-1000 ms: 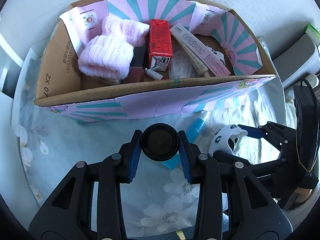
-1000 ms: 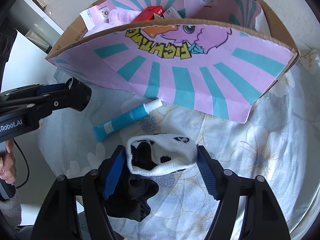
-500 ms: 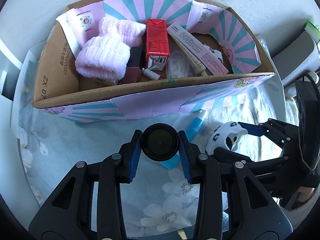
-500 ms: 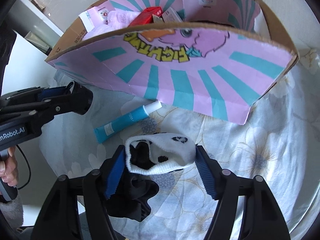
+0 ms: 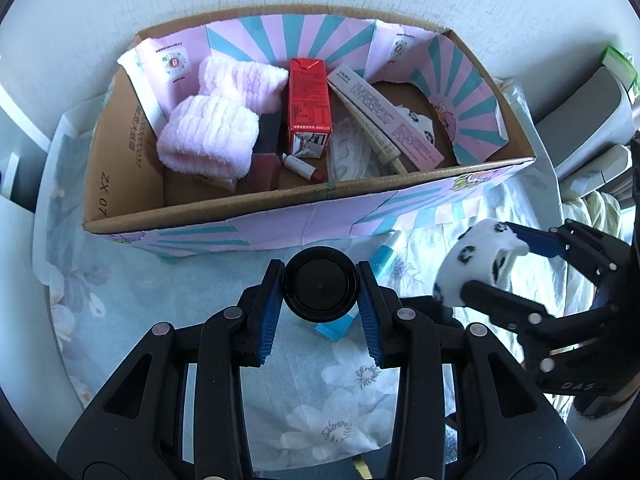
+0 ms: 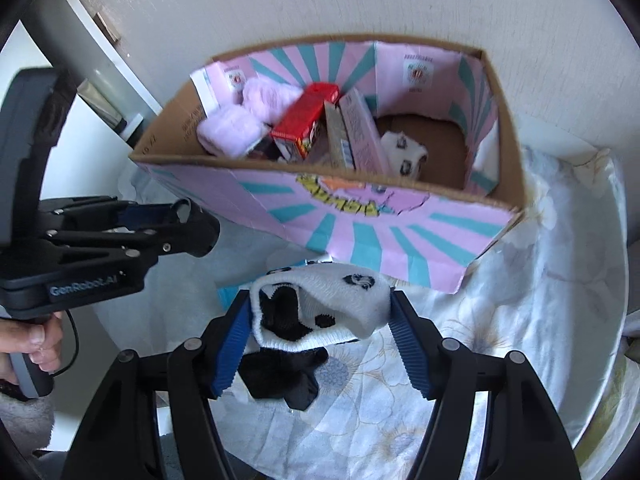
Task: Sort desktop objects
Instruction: 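Lift the compact and panda sock and carry both over the box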
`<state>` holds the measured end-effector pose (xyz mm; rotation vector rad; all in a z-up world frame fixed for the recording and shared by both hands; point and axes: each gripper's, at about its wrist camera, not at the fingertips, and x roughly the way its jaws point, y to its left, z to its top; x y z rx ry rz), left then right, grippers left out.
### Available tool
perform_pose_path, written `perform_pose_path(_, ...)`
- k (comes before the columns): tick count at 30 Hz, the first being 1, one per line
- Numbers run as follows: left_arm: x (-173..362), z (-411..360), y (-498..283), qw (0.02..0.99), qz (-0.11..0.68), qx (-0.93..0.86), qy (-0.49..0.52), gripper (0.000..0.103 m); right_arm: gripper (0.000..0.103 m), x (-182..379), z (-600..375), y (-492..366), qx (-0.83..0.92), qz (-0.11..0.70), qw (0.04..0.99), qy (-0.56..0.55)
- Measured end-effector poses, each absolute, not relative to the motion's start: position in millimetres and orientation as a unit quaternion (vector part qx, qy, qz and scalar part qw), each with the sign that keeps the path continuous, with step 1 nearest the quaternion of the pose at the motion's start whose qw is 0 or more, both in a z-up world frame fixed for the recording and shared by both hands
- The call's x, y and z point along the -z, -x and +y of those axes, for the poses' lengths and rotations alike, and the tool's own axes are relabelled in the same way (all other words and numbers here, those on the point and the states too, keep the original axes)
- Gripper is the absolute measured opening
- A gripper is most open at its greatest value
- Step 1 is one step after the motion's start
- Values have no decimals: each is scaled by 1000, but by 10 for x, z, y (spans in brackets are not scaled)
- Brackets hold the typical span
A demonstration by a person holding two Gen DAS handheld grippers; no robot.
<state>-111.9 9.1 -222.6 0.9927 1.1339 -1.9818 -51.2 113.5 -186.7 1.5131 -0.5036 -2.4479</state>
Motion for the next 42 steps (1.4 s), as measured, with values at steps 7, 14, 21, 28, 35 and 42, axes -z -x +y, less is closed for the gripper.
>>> perform_pose_path(7,1977,46,1036,317,416,760,-385,33,63,1647,1190,669,825,-177,113,-525)
perform_pose_path(14,1632,-128,957,313,397,774,-382,33,63,1178,1357,674,831,-166,109,-520)
perform_pose_path(21,1407,-548,961,311,368,782,-394,33,63,889,1422,1086,838,-128,101,-521)
perform_pose_path(28,1507,-952,1114,302,356,779,-418,33,63,942,1408,1616,823,-104,111,-547)
perform_pose_path(35,1747,-1223,1246,290,351,772,-443,33,63,1282,1333,2072,794,-106,115,-588)
perform_pose_path(42,2016,-1349,1289,278,354,761,-467,33,63,1591,1286,2315,765,-115,118,-622)
